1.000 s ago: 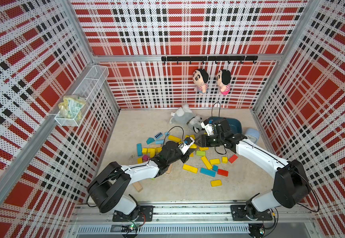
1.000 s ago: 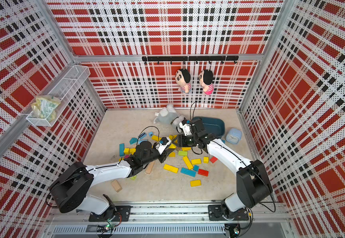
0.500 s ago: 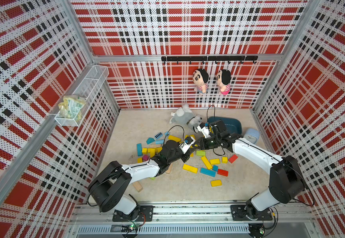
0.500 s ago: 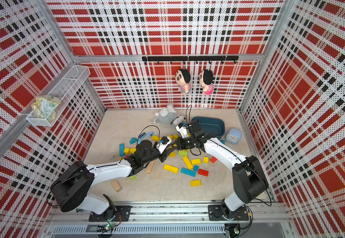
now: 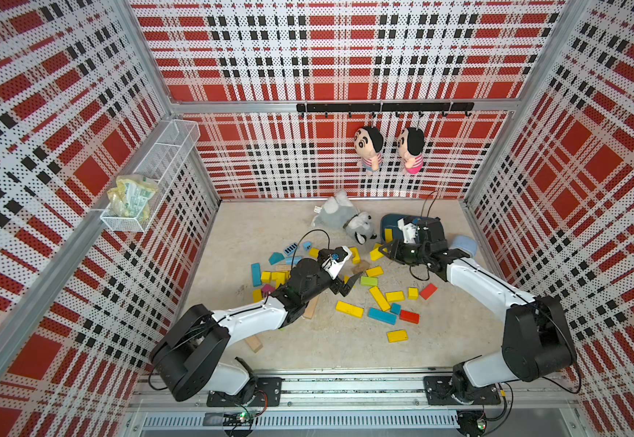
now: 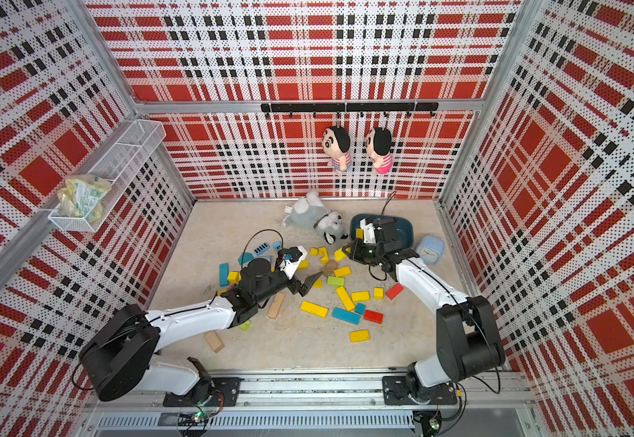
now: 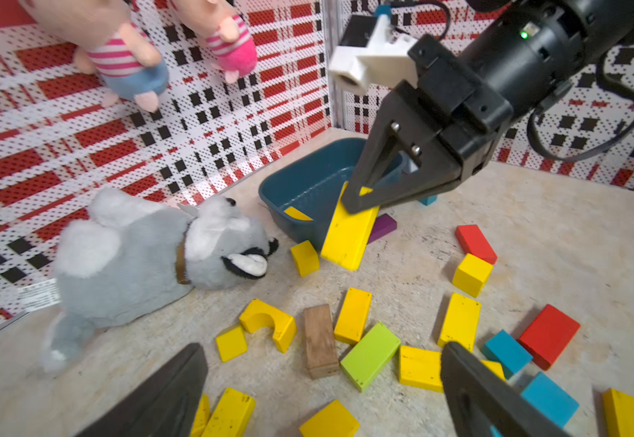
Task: Pick out the yellow building blocks
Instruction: Pick up the building block from the center of the board, then place the building block in the storage box.
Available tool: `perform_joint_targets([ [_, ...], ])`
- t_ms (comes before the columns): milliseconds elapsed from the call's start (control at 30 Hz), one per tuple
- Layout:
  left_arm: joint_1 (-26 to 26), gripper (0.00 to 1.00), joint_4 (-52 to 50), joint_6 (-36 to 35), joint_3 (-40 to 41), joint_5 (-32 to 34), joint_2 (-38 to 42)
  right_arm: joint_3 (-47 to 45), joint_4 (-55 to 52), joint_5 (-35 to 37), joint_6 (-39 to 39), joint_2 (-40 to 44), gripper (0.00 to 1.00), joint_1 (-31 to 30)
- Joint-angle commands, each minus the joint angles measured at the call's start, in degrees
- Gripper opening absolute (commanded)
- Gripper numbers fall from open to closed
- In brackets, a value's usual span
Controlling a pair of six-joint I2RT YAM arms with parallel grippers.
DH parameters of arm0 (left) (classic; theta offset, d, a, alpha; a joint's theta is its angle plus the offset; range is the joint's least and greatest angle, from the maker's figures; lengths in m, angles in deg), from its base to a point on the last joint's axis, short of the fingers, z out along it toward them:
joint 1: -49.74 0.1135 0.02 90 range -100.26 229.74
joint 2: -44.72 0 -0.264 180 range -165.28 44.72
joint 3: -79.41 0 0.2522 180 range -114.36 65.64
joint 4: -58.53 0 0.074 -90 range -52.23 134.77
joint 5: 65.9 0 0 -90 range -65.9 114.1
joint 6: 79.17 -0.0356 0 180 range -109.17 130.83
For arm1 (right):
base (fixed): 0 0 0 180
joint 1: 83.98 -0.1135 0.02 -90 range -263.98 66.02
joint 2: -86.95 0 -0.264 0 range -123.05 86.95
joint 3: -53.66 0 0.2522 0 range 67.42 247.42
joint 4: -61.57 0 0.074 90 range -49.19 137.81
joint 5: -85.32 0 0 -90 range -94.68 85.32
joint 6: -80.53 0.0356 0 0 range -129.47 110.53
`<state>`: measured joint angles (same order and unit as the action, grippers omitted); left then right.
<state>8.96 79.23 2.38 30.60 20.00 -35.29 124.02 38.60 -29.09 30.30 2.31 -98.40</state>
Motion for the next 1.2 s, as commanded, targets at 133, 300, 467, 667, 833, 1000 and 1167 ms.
perform_joint_targets([
  [133, 2.0, 0.98, 3.6, 13.3, 2.7, 16.4, 3.9, 5.2, 5.5, 17.5, 5.7, -6.5, 0.0, 4.3],
  [300, 1.9, 0.97, 2.4, 17.8, 3.1, 21.1, 4.9, 11.6, 5.0, 24.5, 6.6, -14.1, 0.0, 4.3],
  [467, 1.5, 0.99, 0.4, 18.9, 2.5, 24.4, 5.5, 18.7, -3.6, 30.5, 1.4, -19.9, 0.0, 4.5],
  [667, 0.9, 0.98, -4.7, 17.3, -0.1, 27.3, 5.5, 23.0, -8.3, 28.5, -1.3, -26.2, 0.0, 4.5],
  [833, 0.4, 0.98, -5.1, 16.2, 0.2, 27.6, 5.4, 25.7, -10.9, 29.3, -2.3, -29.5, 0.21, 4.7],
  [1000, 0.1, 0.98, -5.7, 14.5, -0.4, 27.7, 4.1, 27.0, -13.7, 32.9, -3.8, -29.7, 0.44, 4.7],
  [1167, 0.4, 0.98, -5.5, 16.2, -0.4, 31.2, 3.7, 25.8, -14.6, 37.5, -7.6, -26.2, 0.51, 4.7],
])
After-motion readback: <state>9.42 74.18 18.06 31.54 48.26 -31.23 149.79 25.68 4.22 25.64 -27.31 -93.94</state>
